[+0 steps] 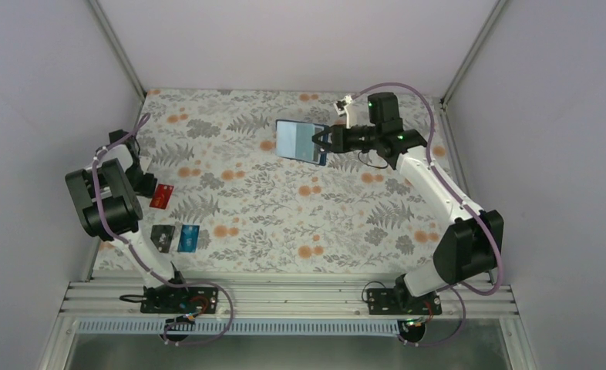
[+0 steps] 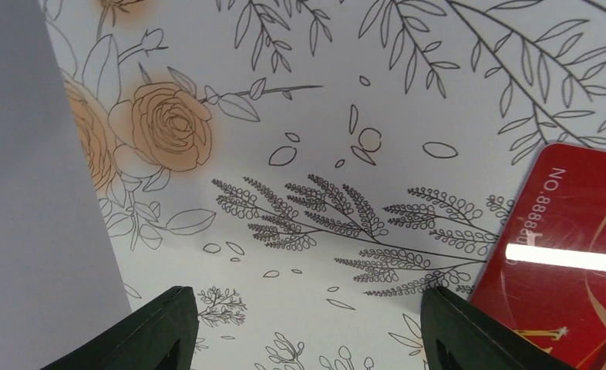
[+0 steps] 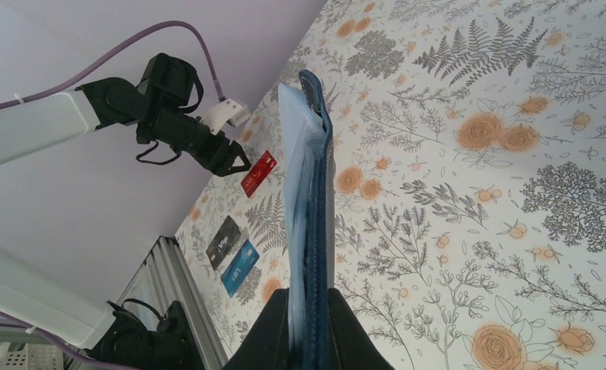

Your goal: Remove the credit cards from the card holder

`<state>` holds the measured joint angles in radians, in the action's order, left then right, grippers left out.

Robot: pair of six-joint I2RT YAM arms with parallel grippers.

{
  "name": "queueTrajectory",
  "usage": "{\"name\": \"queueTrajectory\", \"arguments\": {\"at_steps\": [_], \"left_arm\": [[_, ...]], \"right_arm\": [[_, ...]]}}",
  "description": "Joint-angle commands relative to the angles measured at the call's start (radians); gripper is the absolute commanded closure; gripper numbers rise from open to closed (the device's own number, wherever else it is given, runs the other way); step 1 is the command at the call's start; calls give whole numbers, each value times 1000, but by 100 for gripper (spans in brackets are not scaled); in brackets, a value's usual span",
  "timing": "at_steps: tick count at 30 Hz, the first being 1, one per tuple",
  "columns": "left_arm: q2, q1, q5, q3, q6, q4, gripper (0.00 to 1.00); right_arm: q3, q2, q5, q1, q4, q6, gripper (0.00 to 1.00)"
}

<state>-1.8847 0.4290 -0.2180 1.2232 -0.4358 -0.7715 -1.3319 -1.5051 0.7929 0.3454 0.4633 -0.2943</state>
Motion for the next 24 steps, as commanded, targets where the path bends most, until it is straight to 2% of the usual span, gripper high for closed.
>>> {"name": "queueTrajectory", "arguments": {"at_steps": [1, 24], "left_arm": [[-10, 1, -13, -107, -14, 29, 27], [93, -16, 3, -237, -20, 4, 26]], "right_arm": [[-38, -6, 10, -2, 5, 1, 96], [-17, 3, 28, -2, -2, 15, 96]]}}
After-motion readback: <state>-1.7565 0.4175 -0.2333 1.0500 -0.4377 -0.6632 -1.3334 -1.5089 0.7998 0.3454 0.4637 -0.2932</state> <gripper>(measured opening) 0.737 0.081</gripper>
